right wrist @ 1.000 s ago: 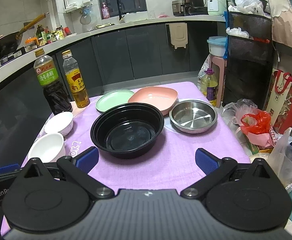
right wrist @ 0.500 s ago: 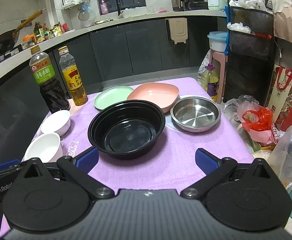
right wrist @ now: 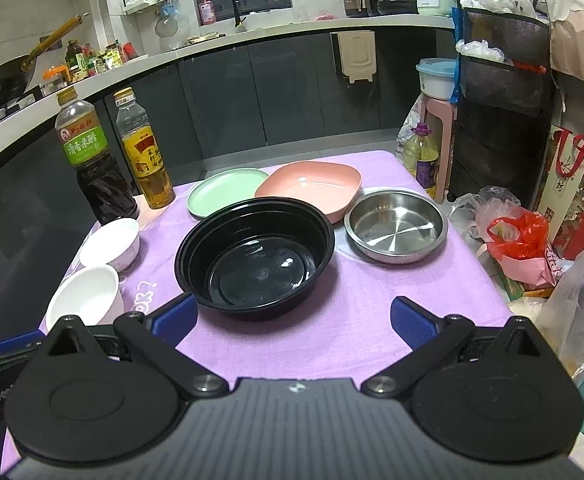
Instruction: Organize plates and bowls
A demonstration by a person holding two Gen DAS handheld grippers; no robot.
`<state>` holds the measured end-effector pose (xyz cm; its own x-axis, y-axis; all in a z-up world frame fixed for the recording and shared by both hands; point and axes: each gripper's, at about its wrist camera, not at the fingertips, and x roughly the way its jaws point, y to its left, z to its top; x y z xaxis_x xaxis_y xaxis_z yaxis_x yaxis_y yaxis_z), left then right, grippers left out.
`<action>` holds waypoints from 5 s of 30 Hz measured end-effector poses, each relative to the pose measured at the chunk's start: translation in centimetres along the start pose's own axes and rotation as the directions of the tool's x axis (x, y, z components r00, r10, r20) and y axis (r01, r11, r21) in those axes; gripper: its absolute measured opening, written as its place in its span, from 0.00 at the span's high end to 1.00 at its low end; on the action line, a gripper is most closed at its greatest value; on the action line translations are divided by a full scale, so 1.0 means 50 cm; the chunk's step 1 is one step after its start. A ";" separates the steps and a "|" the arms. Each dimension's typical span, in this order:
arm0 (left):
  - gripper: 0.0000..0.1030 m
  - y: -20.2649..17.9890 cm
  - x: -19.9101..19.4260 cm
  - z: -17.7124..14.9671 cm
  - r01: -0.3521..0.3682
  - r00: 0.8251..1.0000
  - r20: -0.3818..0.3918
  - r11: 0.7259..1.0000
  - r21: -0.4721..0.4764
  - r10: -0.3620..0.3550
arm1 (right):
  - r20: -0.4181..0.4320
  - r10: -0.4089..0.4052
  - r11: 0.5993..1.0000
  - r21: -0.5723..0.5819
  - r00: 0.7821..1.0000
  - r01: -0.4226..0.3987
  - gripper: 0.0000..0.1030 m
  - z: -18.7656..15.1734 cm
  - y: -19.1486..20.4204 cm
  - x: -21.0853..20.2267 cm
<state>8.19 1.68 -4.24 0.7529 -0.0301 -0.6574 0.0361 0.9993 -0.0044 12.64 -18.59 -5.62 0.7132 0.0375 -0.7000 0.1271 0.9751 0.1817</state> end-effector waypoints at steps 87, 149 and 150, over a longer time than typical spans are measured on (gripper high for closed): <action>0.85 -0.010 0.077 -0.021 0.100 0.982 -0.157 0.993 -0.059 -0.108 | -0.228 0.189 0.979 0.113 0.955 -0.167 0.82 -0.022 -0.044 0.071; 0.83 0.062 0.001 -0.117 0.048 0.983 -0.172 0.992 -0.121 -0.068 | -0.249 0.166 0.985 0.088 0.954 -0.148 0.53 -0.097 -0.051 0.001; 0.83 0.062 -0.006 -0.115 0.040 0.987 -0.151 0.993 -0.112 -0.056 | -0.242 0.164 0.985 0.085 0.956 -0.147 0.53 -0.095 -0.052 -0.001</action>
<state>4.29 4.92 -8.40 0.6420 -0.0828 -0.7622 -0.0077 0.9934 -0.1145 9.00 -20.08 -9.33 0.5362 0.2483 -0.8068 0.0791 0.9368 0.3409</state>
